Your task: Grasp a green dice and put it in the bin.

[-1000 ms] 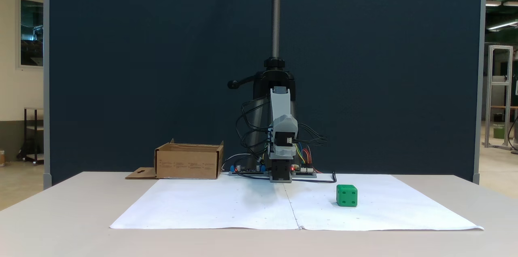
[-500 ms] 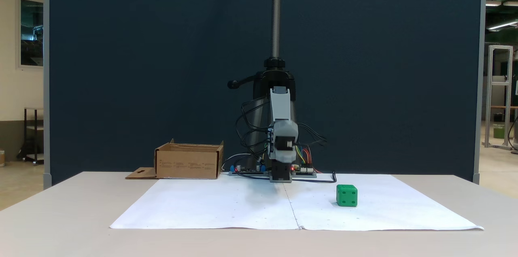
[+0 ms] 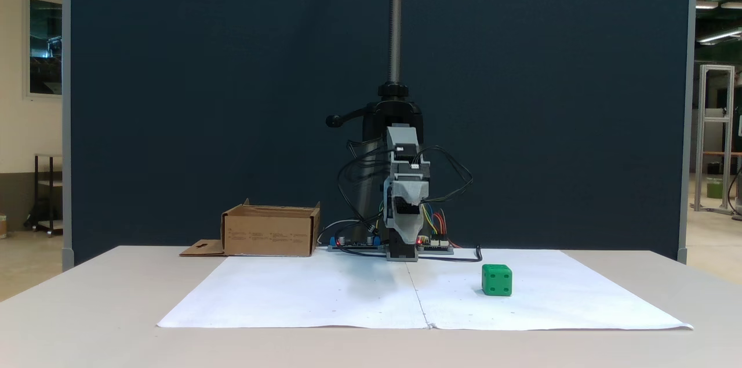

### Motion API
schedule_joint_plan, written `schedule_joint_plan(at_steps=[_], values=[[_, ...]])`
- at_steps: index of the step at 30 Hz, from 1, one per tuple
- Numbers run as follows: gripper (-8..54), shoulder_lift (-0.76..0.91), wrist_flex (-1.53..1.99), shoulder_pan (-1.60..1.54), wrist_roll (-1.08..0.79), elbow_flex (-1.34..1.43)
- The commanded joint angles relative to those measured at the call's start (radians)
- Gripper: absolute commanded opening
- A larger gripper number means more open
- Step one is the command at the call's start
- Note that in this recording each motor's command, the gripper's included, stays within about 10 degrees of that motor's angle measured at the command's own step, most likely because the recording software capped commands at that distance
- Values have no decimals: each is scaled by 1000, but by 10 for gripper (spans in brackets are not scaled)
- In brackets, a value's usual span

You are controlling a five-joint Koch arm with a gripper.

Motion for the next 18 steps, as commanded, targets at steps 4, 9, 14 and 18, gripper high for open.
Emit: schedule_joint_plan(at_steps=[4,9,14,18], values=[[432,-94,331,-18,37,-307],[436,-183,599,-15,146,-531],[436,-242,859,-18,270,-713],[437,-250,1064,-55,350,-758]])
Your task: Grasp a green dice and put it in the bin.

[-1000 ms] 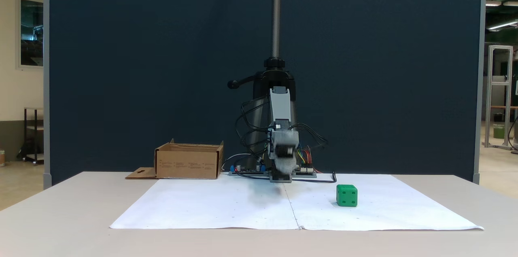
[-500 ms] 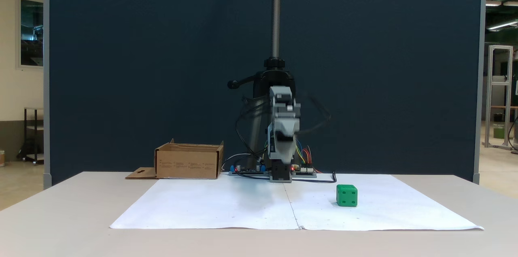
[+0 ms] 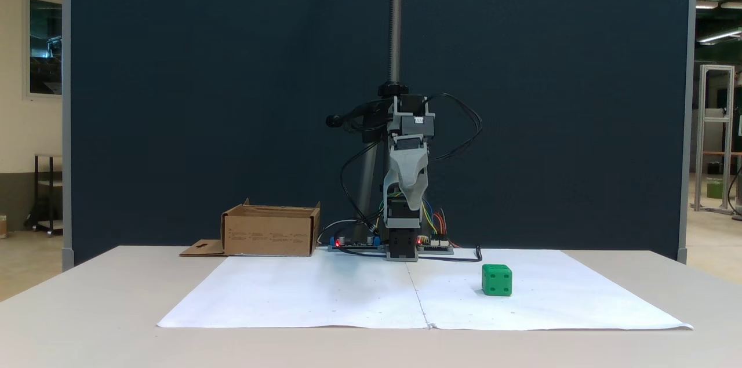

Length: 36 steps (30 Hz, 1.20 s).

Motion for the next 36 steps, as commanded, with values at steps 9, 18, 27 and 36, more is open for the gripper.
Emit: schedule_joint_plan(at_steps=[9,18,27,36], values=[[435,-52,360,-207,213,-190],[435,-175,356,-334,225,-342],[439,-310,454,-347,222,-380],[442,-380,557,-347,249,-525]])
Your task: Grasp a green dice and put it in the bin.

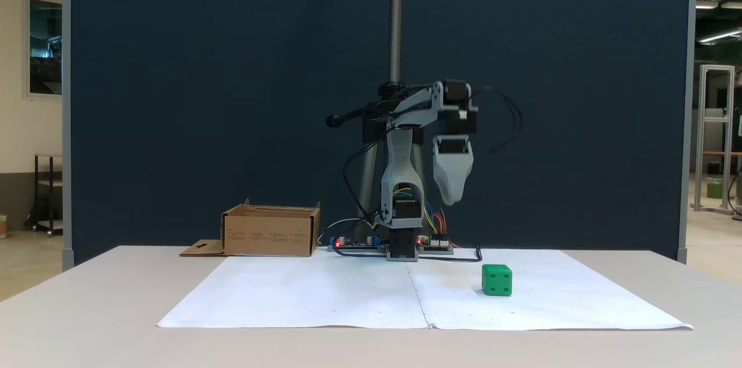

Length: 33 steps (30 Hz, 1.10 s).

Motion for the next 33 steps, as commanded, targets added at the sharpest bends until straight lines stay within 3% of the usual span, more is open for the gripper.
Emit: schedule_joint_plan(at_steps=[1,14,33], values=[[441,5,123,-12,110,-58],[441,-61,115,-72,270,-143],[446,-290,17,-161,298,-143]])
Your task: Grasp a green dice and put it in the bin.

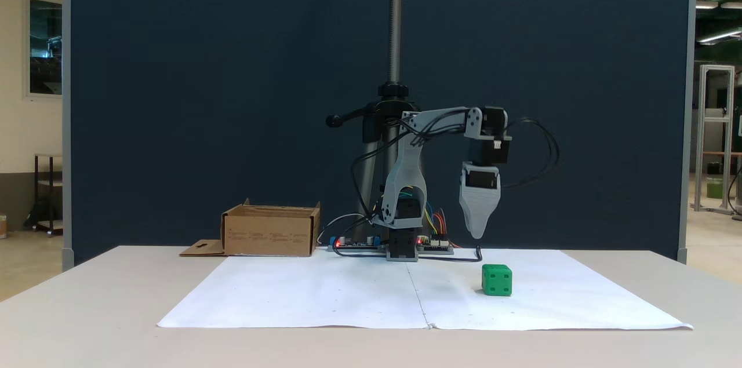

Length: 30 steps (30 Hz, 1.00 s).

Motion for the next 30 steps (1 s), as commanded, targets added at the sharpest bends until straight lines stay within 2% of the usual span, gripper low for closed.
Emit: schedule_joint_plan(at_steps=[1,30], values=[[446,3,9,-25,77,-52],[434,-104,-166,-98,183,23]])
